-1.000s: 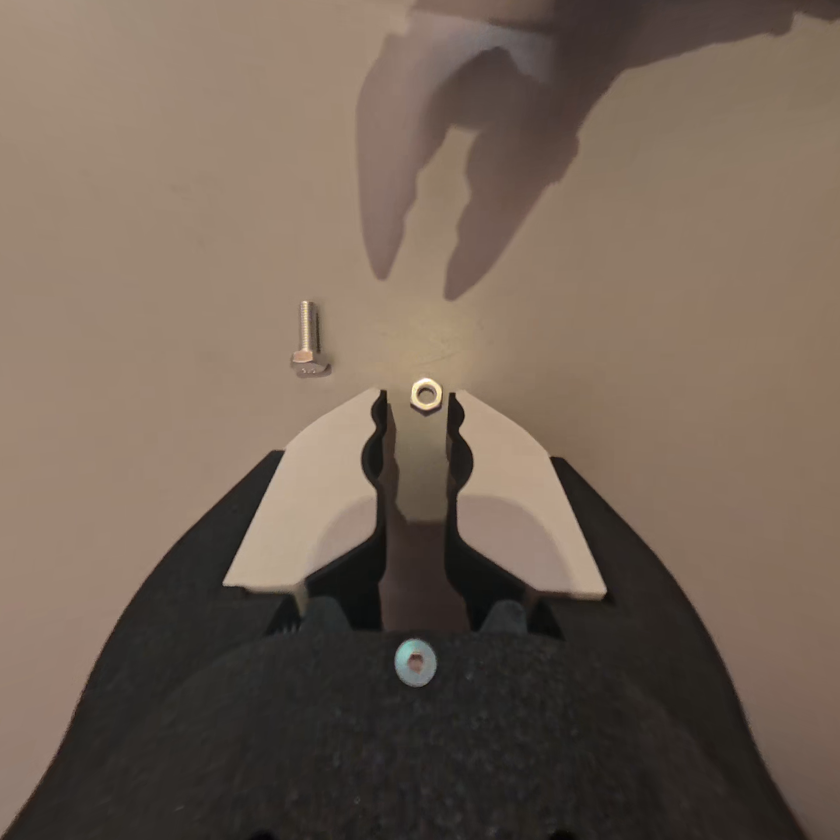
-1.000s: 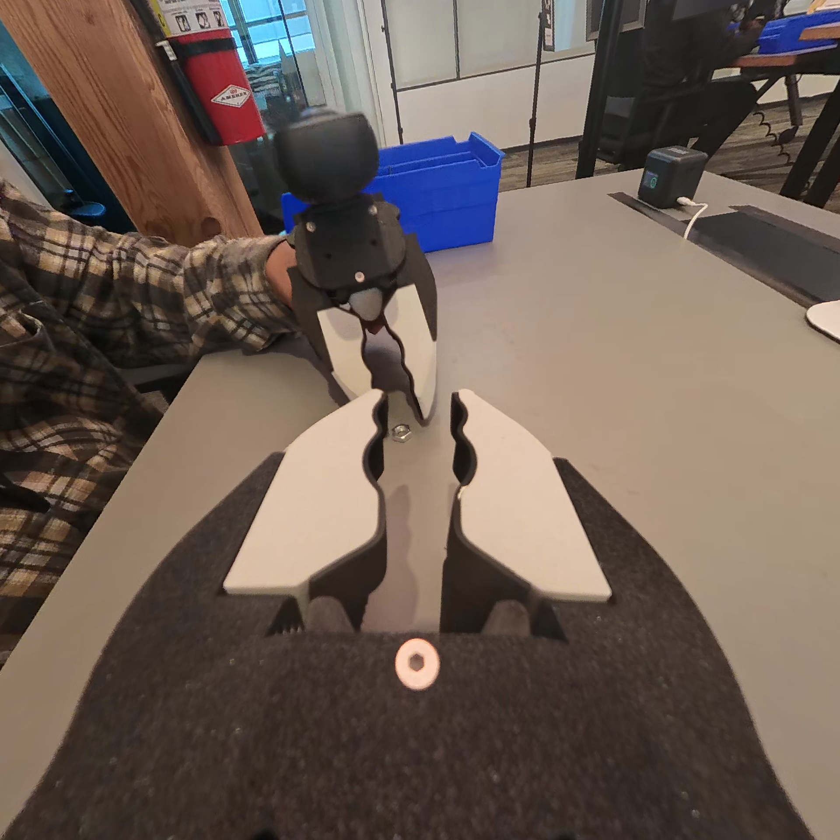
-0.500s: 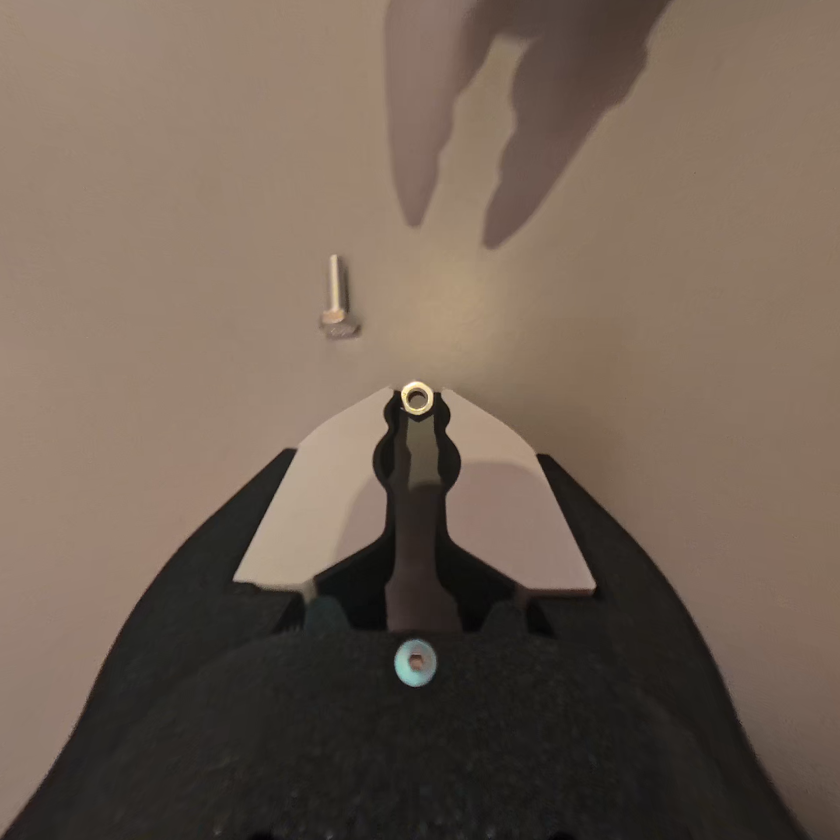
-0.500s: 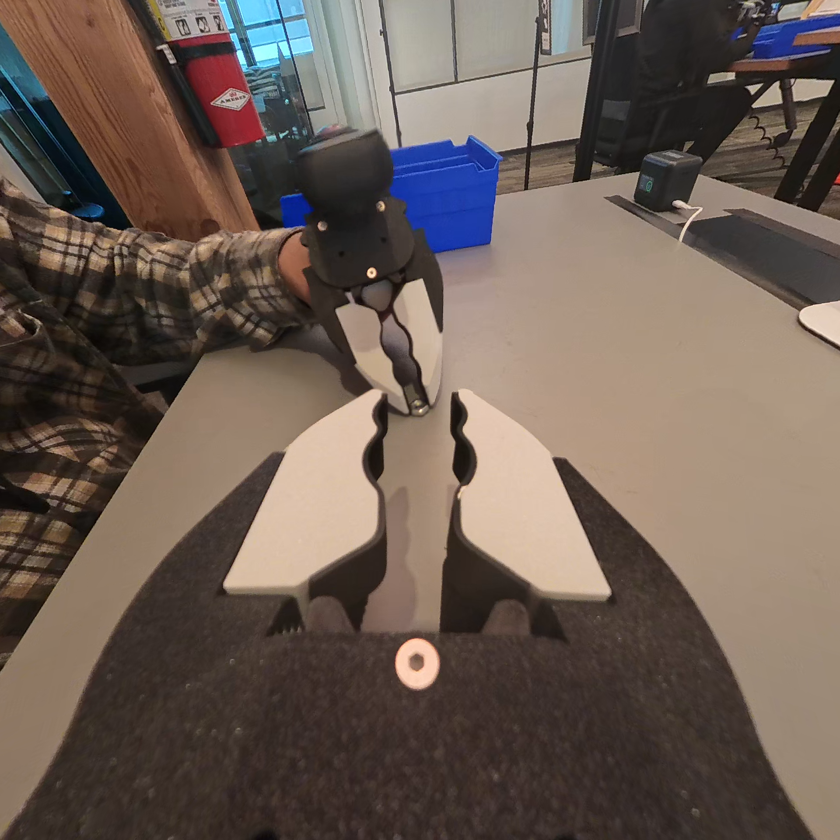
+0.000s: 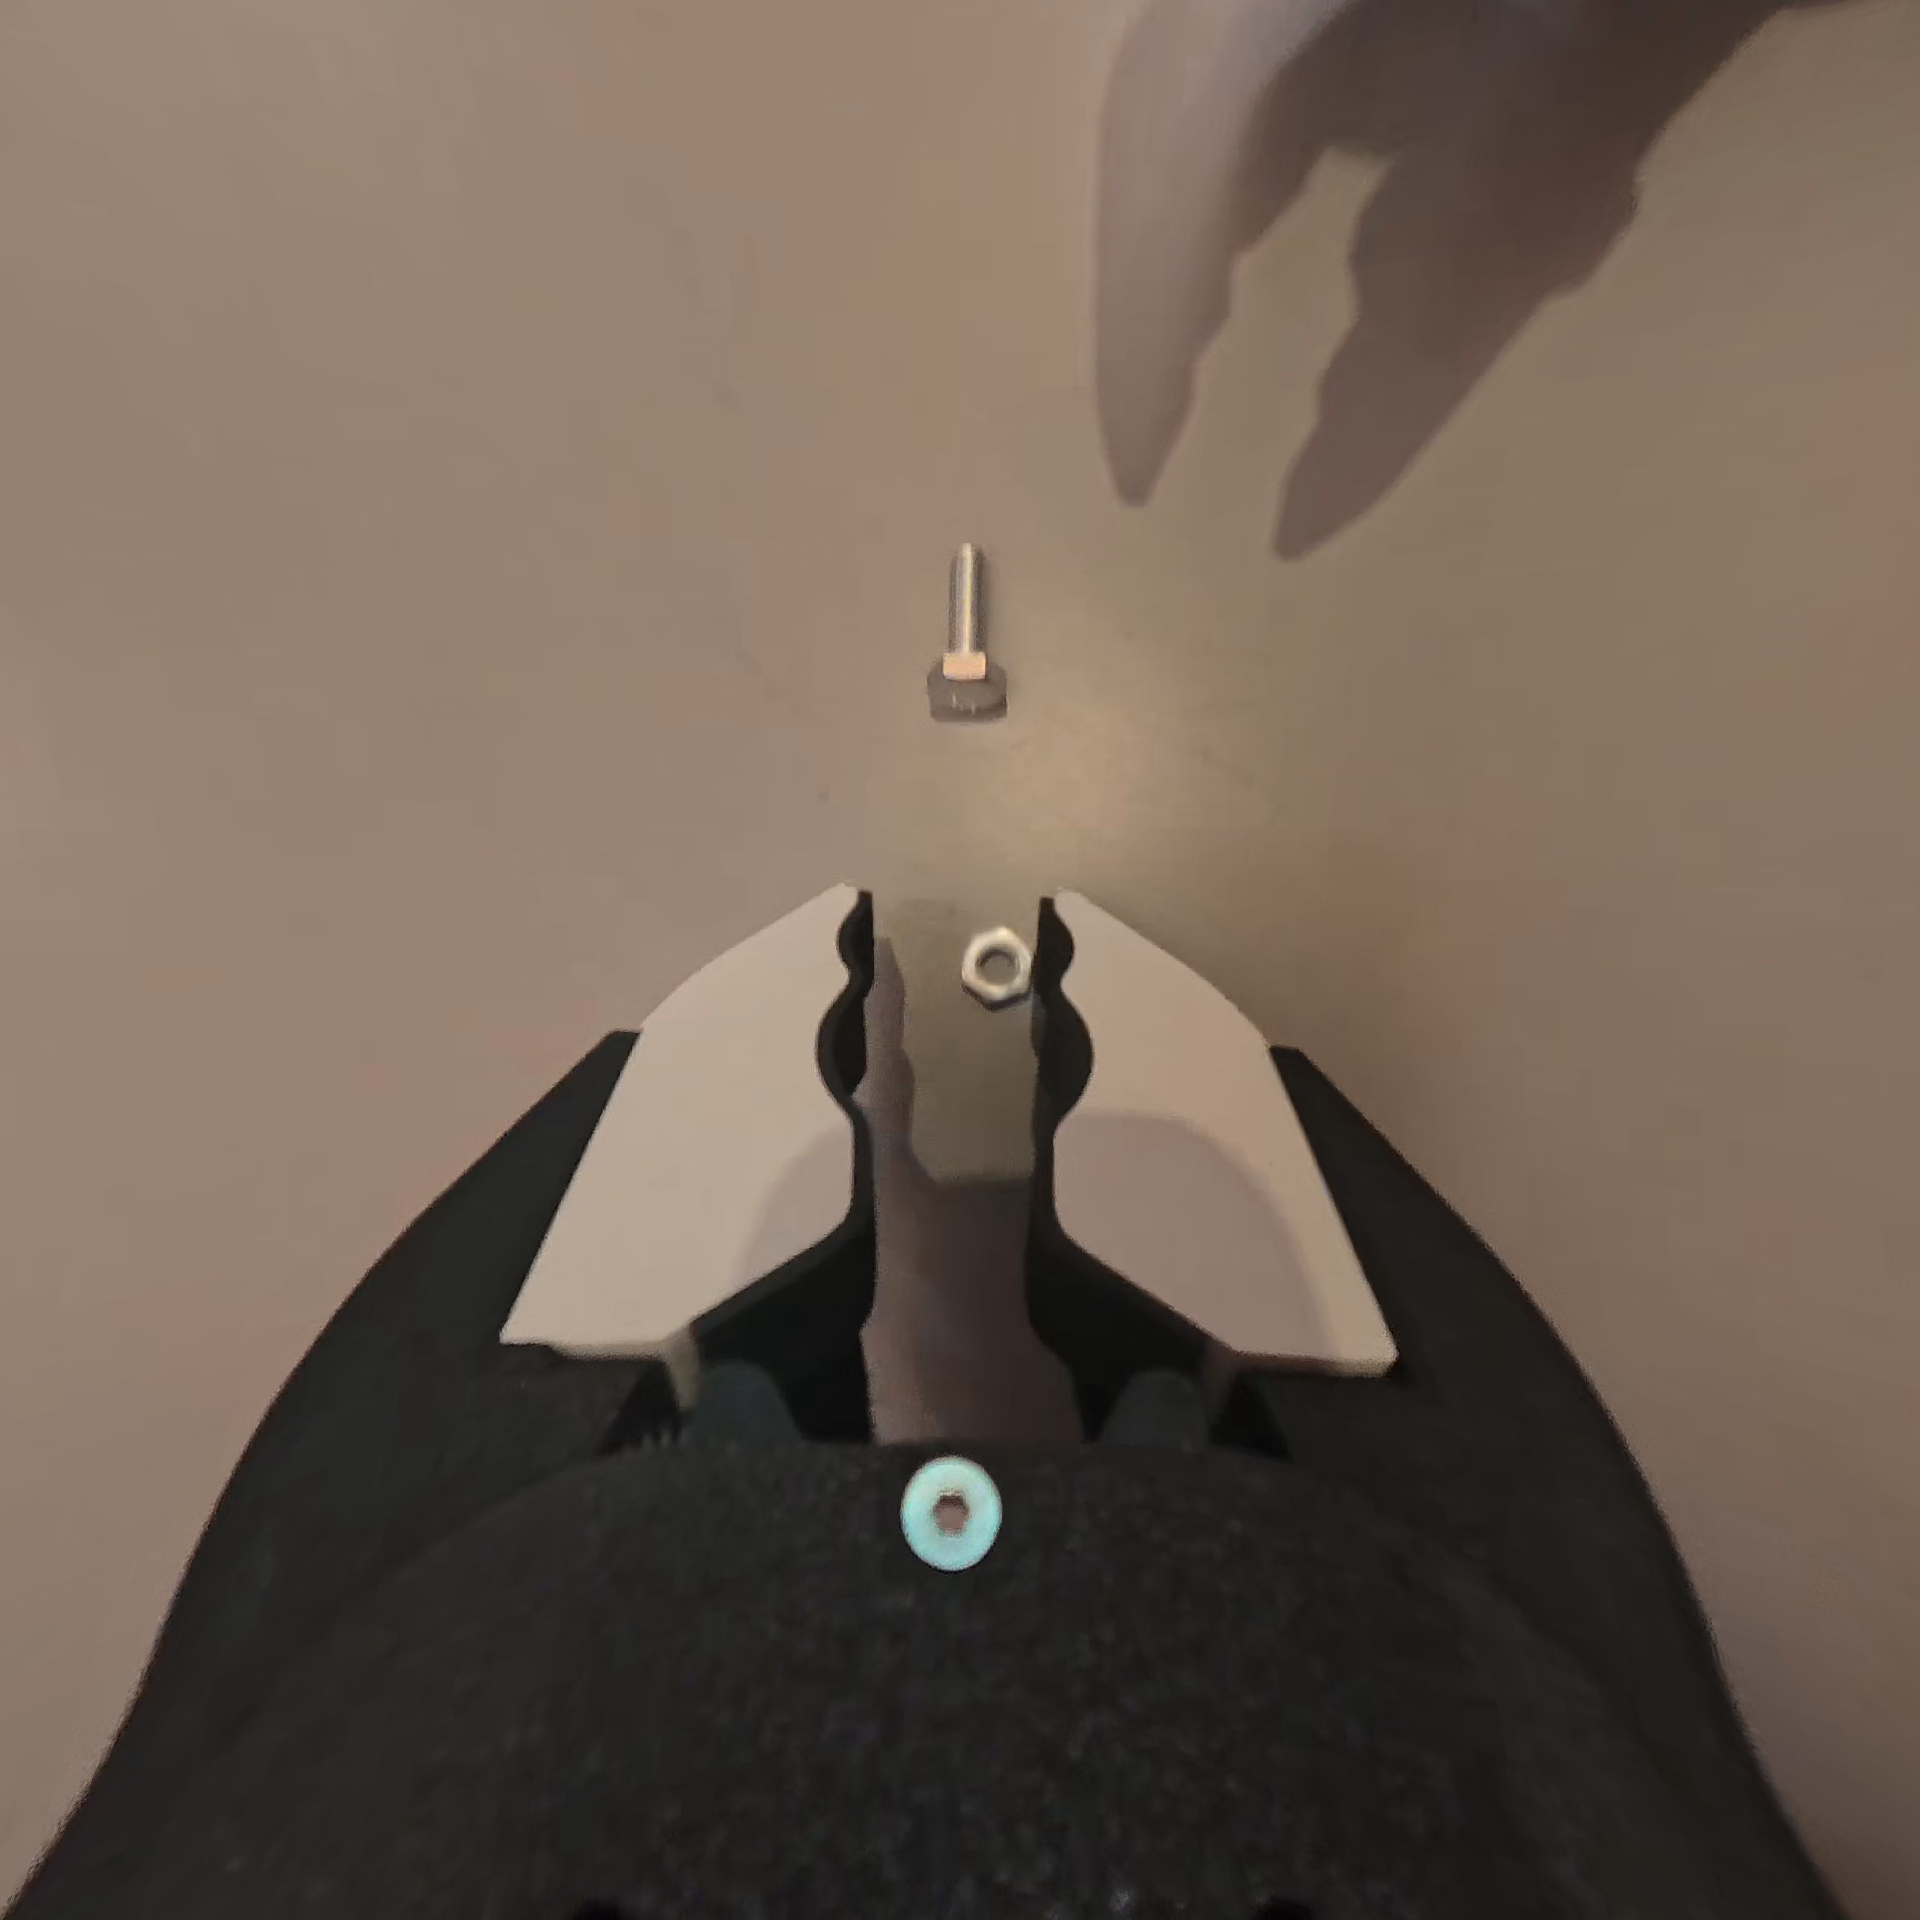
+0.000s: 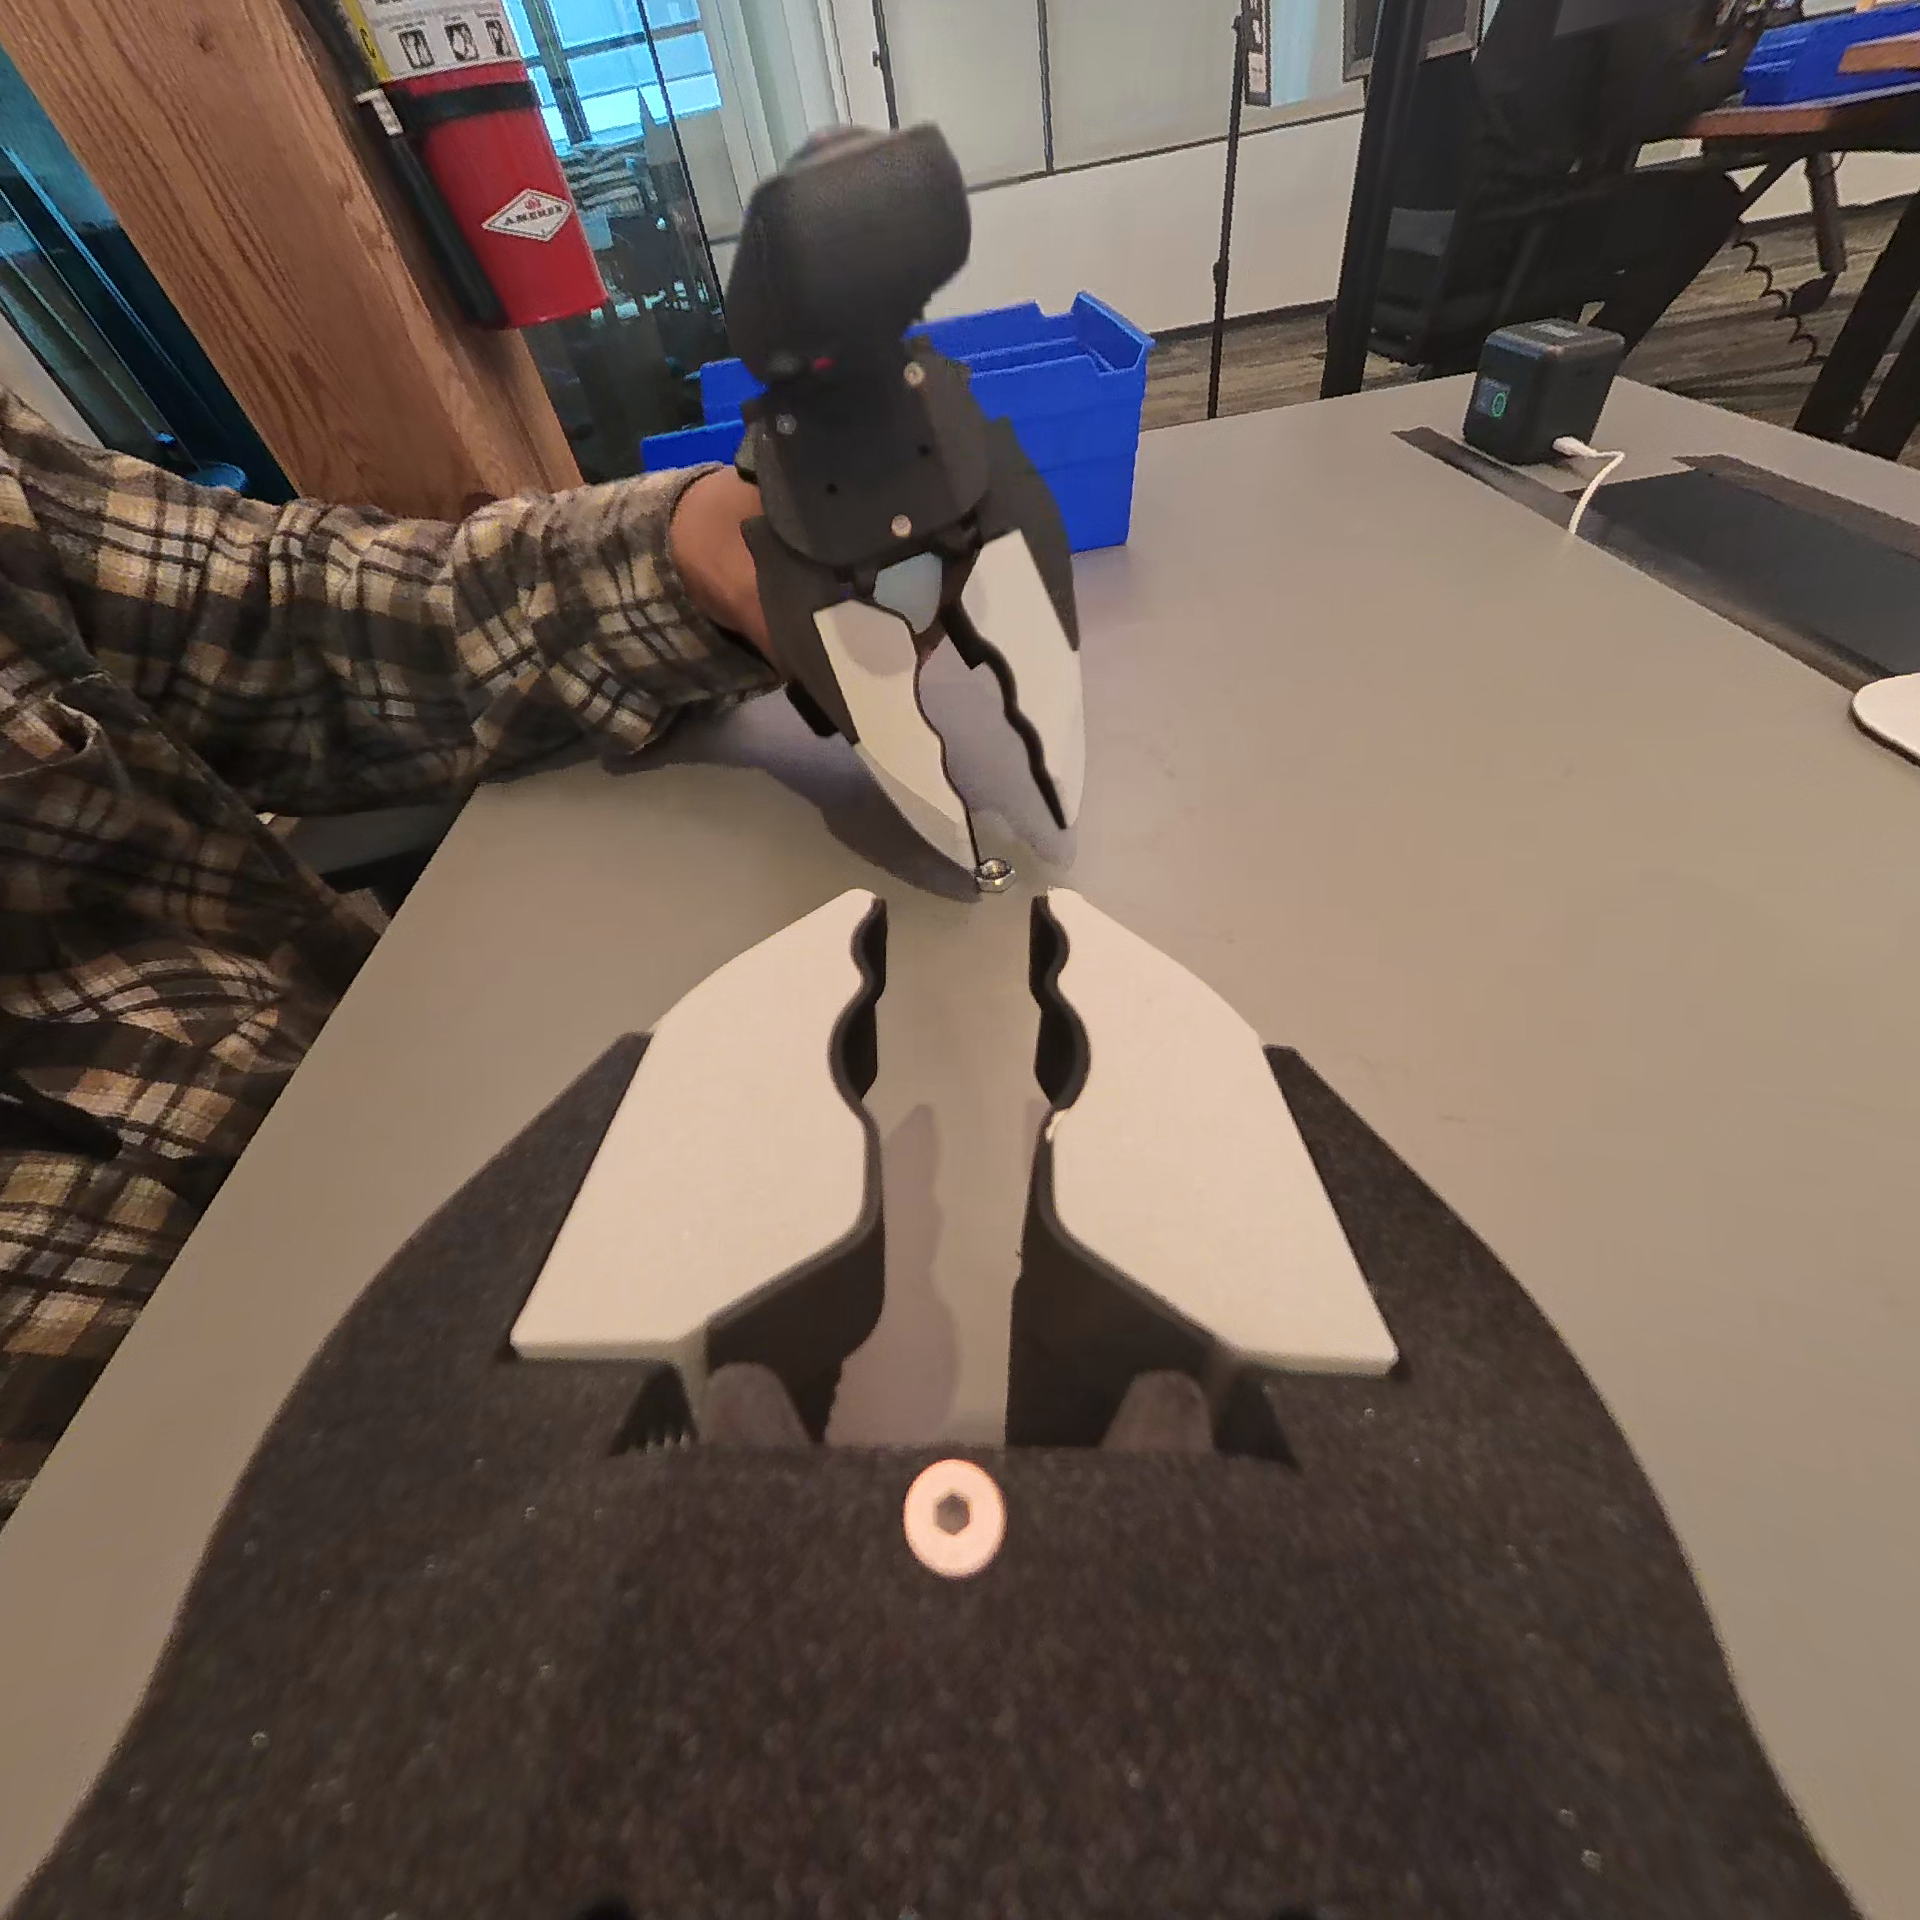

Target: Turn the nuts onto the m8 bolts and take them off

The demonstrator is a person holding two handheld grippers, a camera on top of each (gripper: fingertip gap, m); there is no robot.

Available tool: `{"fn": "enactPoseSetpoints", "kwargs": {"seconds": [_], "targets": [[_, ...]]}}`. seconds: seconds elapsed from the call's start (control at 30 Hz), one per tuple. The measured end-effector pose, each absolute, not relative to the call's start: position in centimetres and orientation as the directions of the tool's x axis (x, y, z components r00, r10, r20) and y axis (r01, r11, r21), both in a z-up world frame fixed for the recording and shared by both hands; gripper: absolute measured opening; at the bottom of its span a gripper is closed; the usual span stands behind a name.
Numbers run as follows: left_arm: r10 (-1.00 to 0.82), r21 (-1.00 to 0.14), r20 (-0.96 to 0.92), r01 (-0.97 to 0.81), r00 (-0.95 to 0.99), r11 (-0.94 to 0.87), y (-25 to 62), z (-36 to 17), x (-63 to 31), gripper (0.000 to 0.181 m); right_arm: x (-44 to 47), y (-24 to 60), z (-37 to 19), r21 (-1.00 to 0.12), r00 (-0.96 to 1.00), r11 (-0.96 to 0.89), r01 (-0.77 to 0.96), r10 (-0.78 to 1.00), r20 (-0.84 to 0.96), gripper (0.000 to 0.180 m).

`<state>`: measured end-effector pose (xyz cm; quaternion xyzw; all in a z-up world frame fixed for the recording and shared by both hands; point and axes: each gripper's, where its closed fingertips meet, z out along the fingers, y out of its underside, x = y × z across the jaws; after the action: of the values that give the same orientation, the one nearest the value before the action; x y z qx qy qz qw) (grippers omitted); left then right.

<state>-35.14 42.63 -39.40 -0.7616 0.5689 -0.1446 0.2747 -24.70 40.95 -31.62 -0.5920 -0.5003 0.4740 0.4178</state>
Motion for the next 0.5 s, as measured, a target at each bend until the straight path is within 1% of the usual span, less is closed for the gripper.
{"fn": "enactPoseSetpoints", "kwargs": {"seconds": [0.1,0.23,0.4,0.5], "targets": [[-0.949,-0.574,-0.110,-0.798,0.294,-0.181,42.9,-39.0,-33.6,0.031,-24.7,40.9,-31.6,-0.969,0.049,-0.150,0.196,0.988,-0.143,0.026],[-0.957,-0.517,-0.123,-0.840,0.262,-0.163,43.2,-39.9,-32.0,0.030,-24.7,40.9,-31.5,-0.970,0.049,-0.148,0.194,0.989,-0.141,0.025],[-0.958,-0.504,-0.117,-0.847,0.263,-0.171,43.8,-40.8,-31.1,0.027,-24.6,40.8,-31.4,-0.970,0.048,-0.144,0.194,0.989,-0.138,0.025],[-0.957,-0.503,-0.107,-0.845,0.268,-0.181,44.0,-41.2,-31.0,0.022,-24.6,40.8,-31.4,-0.970,0.048,-0.142,0.196,0.990,-0.135,0.025]]}}
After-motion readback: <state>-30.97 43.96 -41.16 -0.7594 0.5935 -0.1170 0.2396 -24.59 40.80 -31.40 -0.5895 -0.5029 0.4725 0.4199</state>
